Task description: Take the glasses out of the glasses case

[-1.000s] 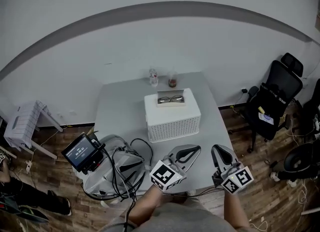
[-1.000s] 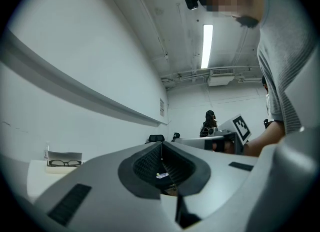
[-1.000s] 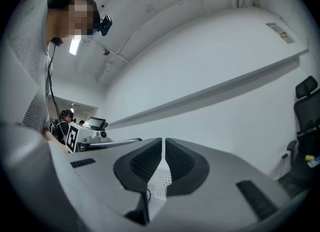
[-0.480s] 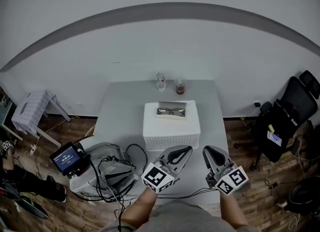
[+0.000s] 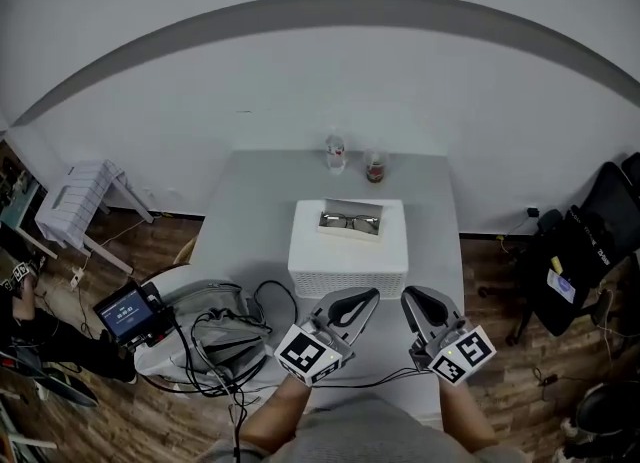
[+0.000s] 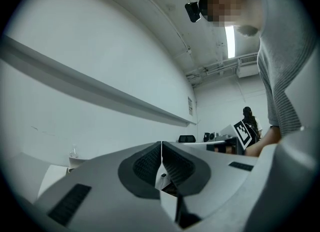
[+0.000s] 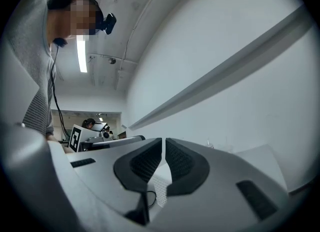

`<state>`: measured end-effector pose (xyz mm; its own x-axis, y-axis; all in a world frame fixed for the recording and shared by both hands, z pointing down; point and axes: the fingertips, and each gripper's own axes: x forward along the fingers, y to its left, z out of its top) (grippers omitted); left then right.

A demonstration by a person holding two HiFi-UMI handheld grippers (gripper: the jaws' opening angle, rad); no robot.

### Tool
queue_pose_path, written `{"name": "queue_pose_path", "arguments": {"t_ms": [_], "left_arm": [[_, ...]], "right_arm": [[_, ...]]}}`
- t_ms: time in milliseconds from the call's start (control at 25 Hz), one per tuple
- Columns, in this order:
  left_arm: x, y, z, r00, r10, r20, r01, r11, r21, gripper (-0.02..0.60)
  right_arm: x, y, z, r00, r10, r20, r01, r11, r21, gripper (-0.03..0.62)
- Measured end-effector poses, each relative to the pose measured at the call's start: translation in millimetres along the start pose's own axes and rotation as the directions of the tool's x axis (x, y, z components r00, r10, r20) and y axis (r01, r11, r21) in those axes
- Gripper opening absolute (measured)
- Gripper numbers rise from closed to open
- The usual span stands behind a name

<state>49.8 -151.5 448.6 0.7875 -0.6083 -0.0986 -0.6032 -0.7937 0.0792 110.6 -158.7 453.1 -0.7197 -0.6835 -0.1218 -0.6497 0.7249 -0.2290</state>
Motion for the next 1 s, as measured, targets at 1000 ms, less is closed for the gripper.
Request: {"name": "queue_pose_path", "arguments": {"t_ms": [1000], "left_arm": [[11, 38, 9, 0.999, -0.046, 0.0, 0.046, 0.999, 0.027, 0.014]], "right_arm": [[16, -8, -3, 0.999, -0.03, -0.013, 0.03, 0.999, -0.01, 0.014]]}}
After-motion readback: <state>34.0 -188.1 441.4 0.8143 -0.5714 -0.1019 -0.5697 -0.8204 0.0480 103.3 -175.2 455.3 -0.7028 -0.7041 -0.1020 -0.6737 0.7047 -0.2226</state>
